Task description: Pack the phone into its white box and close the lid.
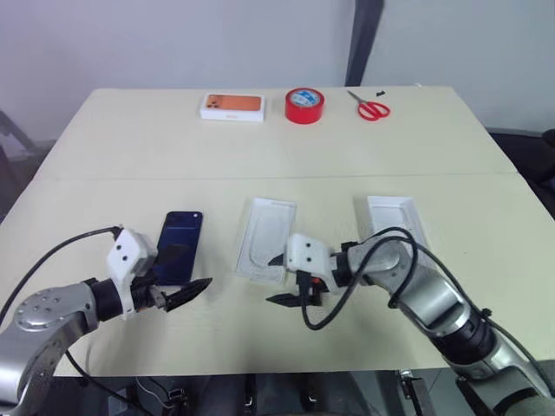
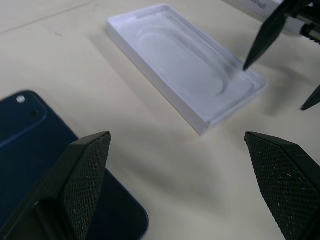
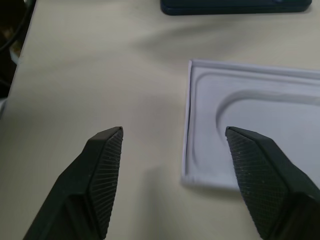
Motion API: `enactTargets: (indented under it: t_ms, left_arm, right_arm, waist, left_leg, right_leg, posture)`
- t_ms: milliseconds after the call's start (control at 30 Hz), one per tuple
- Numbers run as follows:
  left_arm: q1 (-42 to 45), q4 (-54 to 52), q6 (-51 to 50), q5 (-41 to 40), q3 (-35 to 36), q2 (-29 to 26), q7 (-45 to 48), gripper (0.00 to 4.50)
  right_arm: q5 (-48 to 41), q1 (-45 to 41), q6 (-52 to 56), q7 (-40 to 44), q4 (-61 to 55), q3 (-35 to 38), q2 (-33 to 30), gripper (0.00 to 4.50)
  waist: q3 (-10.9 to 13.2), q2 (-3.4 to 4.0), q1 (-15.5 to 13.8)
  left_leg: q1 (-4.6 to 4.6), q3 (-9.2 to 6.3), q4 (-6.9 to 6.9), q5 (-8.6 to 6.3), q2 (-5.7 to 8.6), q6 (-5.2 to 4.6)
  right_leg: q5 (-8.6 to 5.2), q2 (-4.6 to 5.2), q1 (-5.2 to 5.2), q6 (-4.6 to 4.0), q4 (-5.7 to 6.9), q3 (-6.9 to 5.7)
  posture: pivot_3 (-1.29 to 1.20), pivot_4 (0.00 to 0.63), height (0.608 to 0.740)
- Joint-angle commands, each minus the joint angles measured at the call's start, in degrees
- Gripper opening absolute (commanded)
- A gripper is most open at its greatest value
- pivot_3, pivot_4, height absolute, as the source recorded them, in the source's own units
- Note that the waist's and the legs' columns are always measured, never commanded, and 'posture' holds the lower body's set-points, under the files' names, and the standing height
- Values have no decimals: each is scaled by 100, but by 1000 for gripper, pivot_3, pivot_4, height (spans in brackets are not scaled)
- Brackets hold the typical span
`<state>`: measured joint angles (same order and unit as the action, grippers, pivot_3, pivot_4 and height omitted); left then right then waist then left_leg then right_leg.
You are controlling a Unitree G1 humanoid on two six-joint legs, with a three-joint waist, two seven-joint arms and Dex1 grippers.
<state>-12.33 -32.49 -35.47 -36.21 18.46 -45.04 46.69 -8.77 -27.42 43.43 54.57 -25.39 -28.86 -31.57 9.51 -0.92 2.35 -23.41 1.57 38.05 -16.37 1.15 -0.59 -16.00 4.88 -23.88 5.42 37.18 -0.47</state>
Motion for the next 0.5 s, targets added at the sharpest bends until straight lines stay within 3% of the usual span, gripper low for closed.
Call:
enactTargets:
  t_ms: [33, 133, 233, 300, 500]
  left_arm:
    - [-26, -196, 85, 17, 54, -78, 42, 4500]
    - [-70, -213, 62, 24, 105, -86, 41, 4500]
    - [-91, -223, 35, 0, 173, -76, 33, 4500]
    - [-97, -220, 28, -12, 196, -60, 24, 4500]
    - [-64, -186, 38, 14, 154, -25, -25, 4500]
  right_arm:
    - [228, -161, 22, -231, 70, -291, 189, 3479]
    - [396, -188, -10, -279, 97, -482, 132, 2662]
    - [422, -169, 6, -235, -38, -414, -72, 1246]
    - [481, -143, -17, -209, -111, -365, -264, 61]
    - [114, 133, 128, -11, -619, 248, -880, 19]
  waist:
    - [0, 0, -13]
    - [0, 0, -22]
    - [0, 1, -20]
    - [0, 1, -30]
    - [0, 0, -76]
  left_leg:
    - [0, 0, 0, 0, 1, 0]
    - [0, 0, 1, 0, 2, 0]
    - [-1, 0, 1, 0, 2, -1]
    - [-1, 0, 1, 0, 2, -1]
    - [0, 0, 1, -1, 2, -2]
  right_leg:
    - [0, 1, 0, -1, 0, 0]
    - [0, 2, 1, 0, -1, 0]
    - [1, 2, 0, 1, -2, -1]
    - [1, 2, 0, 2, -2, -1]
    - [1, 2, 2, 1, -4, -1]
  posture:
    - [0, 150, 725]
    - [0, 150, 725]
    - [0, 150, 725]
    - [0, 150, 725]
    - [0, 150, 725]
